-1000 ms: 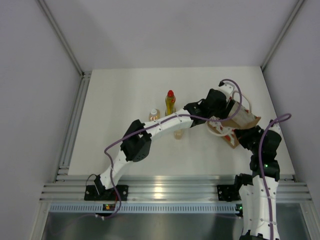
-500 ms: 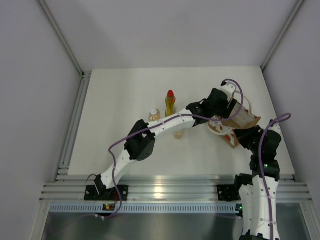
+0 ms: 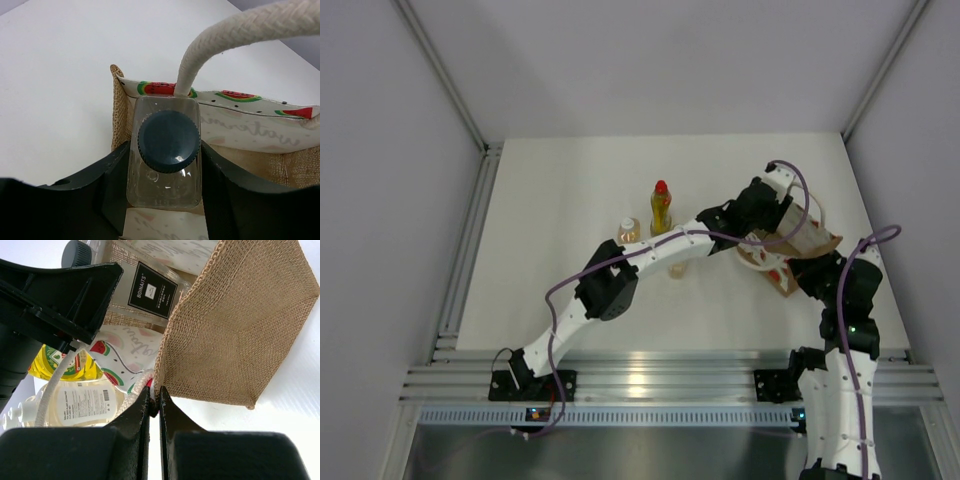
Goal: Take the personal care products out of the canvas bag
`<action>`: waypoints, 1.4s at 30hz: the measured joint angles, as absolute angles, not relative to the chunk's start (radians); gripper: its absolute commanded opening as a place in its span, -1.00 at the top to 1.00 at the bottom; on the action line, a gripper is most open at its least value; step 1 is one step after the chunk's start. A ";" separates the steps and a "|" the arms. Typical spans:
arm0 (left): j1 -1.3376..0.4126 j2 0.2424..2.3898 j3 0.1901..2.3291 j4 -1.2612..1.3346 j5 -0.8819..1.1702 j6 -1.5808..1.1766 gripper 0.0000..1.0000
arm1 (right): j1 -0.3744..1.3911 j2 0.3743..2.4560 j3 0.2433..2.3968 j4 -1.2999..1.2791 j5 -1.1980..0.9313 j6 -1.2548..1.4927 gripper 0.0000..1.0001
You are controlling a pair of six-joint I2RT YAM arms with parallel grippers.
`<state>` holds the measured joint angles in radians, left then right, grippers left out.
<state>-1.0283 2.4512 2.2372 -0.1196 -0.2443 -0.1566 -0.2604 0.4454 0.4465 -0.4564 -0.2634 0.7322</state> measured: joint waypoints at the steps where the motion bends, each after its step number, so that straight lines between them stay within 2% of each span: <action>1: -1.028 2.452 2.238 -0.119 -0.244 -0.155 0.79 | -0.260 0.447 0.447 -0.456 -0.263 0.732 1.00; 2: -1.028 2.453 2.239 -0.118 -0.244 -0.154 1.00 | -0.260 0.448 0.447 -0.456 -0.263 0.732 0.99; 6: -1.028 2.453 2.239 -0.117 -0.244 -0.154 1.00 | -0.260 0.454 0.447 -0.456 -0.262 0.731 0.96; 9: -1.028 2.453 2.239 -0.116 -0.241 -0.154 1.00 | -0.260 0.455 0.447 -0.456 -0.260 0.732 0.81; 27: -1.028 2.393 2.226 -0.134 -0.187 -0.160 1.00 | -0.260 0.514 0.500 -0.447 -0.231 0.760 0.69; 28: -1.028 2.389 2.225 -0.133 -0.187 -0.159 1.00 | -0.260 0.513 0.500 -0.446 -0.228 0.761 0.65; 32: -1.028 2.374 2.214 -0.124 -0.187 -0.159 1.00 | -0.260 0.513 0.498 -0.438 -0.225 0.766 0.18; 35: -1.029 2.351 2.179 -0.113 -0.191 -0.160 1.00 | -0.260 0.511 0.497 -0.434 -0.221 0.767 0.04; 42: -1.031 2.268 2.115 -0.114 -0.228 -0.159 1.00 | -0.260 0.511 0.473 -0.426 -0.206 0.768 -0.05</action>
<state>-1.0313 2.2684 2.1147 -0.1139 -0.2276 -0.1585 -0.2604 0.5106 0.4728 -0.4263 -0.2062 0.7685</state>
